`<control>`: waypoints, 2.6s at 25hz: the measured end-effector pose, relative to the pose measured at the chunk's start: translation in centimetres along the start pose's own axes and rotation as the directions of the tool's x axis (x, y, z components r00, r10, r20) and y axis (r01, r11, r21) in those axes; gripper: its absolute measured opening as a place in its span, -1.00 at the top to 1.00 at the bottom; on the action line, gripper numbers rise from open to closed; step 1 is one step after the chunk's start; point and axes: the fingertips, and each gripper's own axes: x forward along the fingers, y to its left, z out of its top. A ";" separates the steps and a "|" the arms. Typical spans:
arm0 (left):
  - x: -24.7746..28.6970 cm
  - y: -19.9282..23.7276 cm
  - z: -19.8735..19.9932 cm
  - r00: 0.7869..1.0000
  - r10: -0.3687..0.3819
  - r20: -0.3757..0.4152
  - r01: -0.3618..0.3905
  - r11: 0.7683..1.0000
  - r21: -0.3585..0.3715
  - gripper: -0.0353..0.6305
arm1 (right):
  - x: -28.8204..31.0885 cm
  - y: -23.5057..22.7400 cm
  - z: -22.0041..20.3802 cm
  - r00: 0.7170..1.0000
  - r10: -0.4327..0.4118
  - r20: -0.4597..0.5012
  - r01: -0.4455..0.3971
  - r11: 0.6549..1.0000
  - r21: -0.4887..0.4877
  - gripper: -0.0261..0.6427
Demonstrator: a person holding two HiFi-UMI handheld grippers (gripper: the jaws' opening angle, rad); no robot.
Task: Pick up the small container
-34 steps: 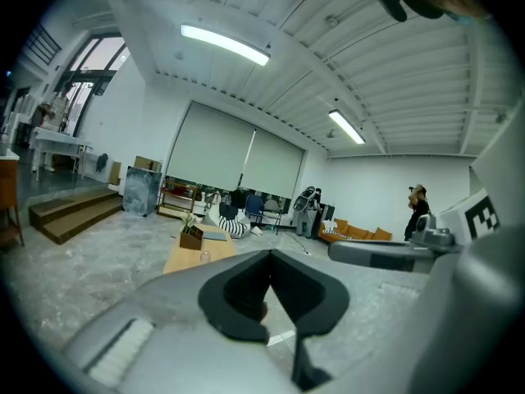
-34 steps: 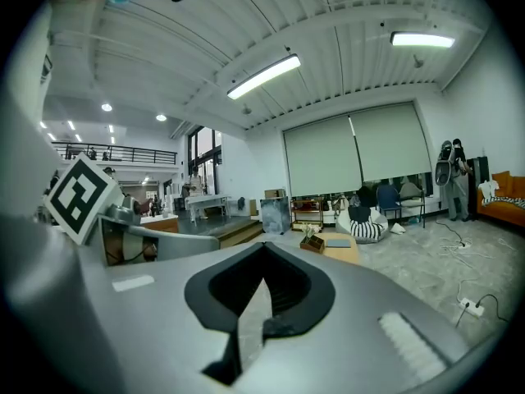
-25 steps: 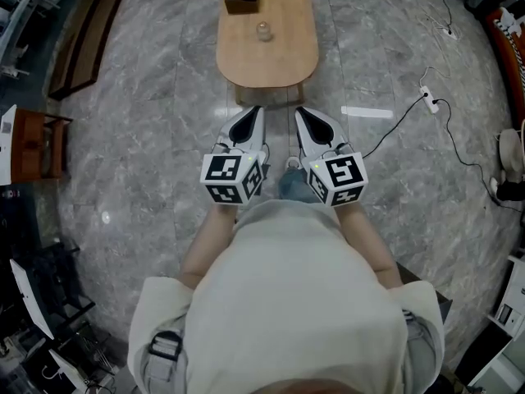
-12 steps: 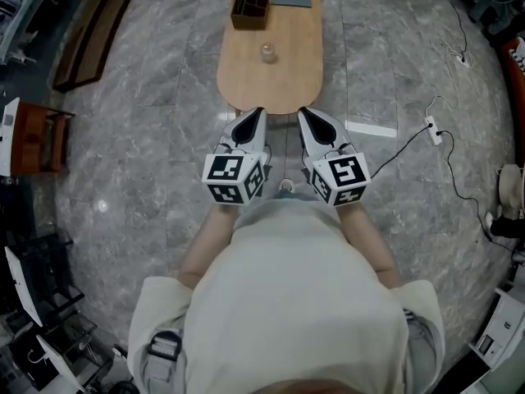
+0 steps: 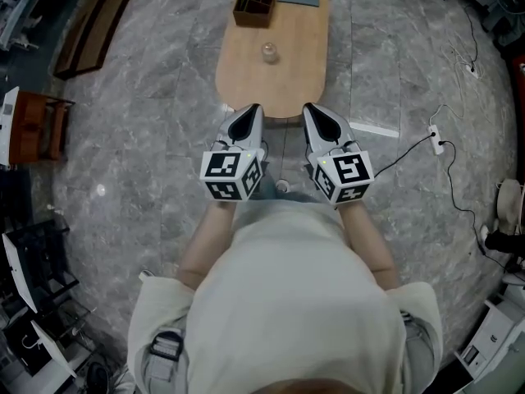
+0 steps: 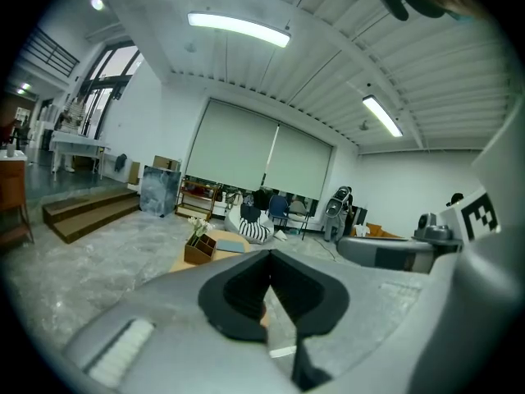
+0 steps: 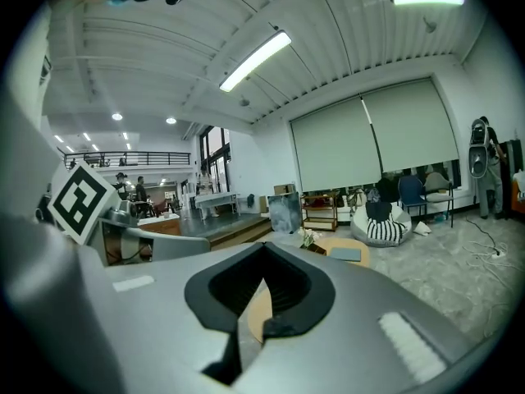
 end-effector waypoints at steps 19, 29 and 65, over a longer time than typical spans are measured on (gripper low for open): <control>11.8 8.5 -1.0 0.995 0.024 -0.098 -0.028 0.999 -0.038 0.89 | 11.1 -6.7 -1.4 0.998 -0.035 -0.061 0.039 0.996 0.079 0.93; 20.7 13.4 -3.3 0.986 0.014 -0.165 -0.024 0.998 -0.058 0.89 | 18.4 -10.2 -4.2 0.988 -0.028 -0.149 0.040 0.996 0.083 0.93; 44.2 24.5 -27.3 0.872 -0.030 -0.489 0.109 0.985 0.134 -0.14 | 30.9 -20.3 -21.7 0.932 -0.071 -0.354 0.139 0.975 0.173 0.93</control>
